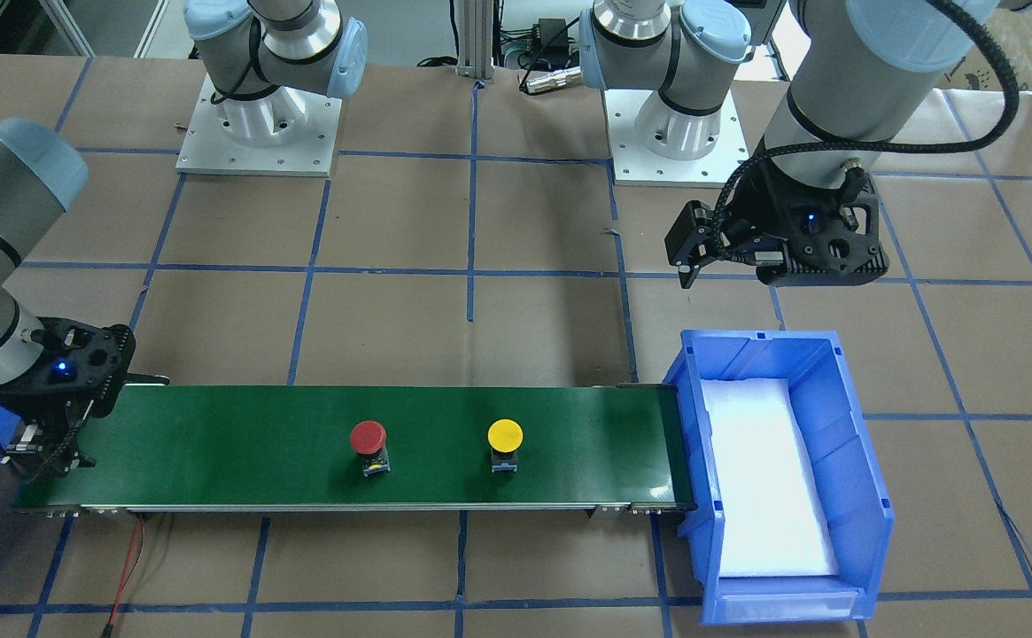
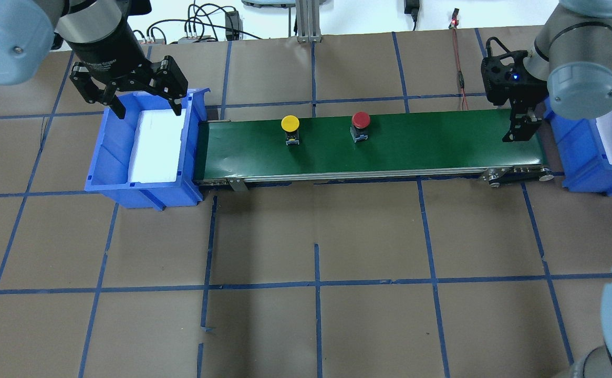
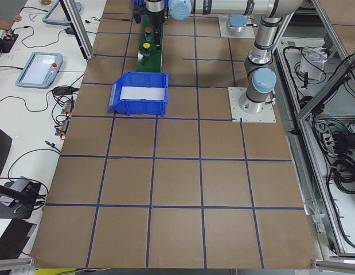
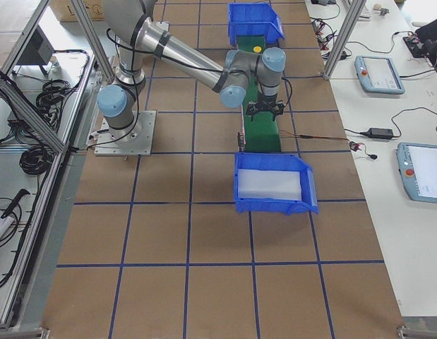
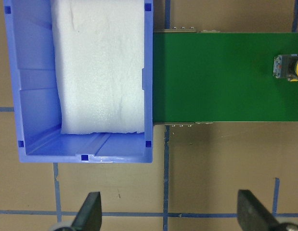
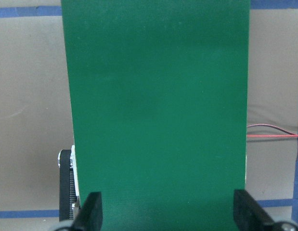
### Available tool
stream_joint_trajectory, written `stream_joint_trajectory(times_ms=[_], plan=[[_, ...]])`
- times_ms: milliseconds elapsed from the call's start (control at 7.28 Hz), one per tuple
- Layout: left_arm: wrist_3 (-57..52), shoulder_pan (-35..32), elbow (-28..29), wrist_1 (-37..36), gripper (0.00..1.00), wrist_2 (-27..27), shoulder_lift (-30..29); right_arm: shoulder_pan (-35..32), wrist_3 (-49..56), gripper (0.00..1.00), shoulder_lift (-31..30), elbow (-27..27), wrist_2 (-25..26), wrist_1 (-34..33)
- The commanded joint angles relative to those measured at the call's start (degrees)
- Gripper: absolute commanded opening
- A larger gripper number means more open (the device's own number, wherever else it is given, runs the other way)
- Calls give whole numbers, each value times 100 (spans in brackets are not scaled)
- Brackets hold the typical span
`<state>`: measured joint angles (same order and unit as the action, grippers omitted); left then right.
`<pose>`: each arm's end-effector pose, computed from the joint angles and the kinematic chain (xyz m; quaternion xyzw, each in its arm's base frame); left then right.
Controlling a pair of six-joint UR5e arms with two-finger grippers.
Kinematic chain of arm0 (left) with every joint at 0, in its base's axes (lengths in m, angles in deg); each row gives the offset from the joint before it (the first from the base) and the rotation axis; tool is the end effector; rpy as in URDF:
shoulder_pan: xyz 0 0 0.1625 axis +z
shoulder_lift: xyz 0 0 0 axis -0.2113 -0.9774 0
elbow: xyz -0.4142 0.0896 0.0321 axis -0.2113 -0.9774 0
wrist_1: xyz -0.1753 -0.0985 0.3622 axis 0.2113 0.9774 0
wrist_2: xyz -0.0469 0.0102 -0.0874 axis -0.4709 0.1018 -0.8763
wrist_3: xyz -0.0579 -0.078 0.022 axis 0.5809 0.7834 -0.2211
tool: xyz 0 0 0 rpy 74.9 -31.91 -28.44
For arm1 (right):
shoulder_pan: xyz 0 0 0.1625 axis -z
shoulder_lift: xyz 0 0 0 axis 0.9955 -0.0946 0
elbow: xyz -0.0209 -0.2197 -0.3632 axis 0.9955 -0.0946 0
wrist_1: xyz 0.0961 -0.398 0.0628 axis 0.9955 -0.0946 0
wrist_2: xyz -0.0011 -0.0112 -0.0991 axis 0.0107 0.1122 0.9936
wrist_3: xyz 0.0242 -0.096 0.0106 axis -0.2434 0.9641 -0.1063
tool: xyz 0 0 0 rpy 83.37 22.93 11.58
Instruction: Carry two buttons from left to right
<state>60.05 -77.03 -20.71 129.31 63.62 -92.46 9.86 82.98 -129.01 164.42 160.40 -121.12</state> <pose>-0.1243 -0.5417 0.4786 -0.0171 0.9998 0.0111 0.0083 -0.0291 -0.6127 0.2938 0.6982 -0.7156 0.0105 0.0159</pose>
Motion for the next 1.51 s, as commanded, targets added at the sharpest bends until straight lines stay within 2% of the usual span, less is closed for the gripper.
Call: stream_joint_trajectory(times_ms=[0, 412, 1373], plan=[[73, -51, -12, 2, 100, -15, 12, 0, 0, 95, 16, 0, 3, 0], [73, -34, 13, 369, 100, 2, 116, 0, 9, 95, 7, -8, 21, -175], [223, -42, 14, 380, 100, -15, 125, 0, 0, 95, 42, 36, 3, -247]])
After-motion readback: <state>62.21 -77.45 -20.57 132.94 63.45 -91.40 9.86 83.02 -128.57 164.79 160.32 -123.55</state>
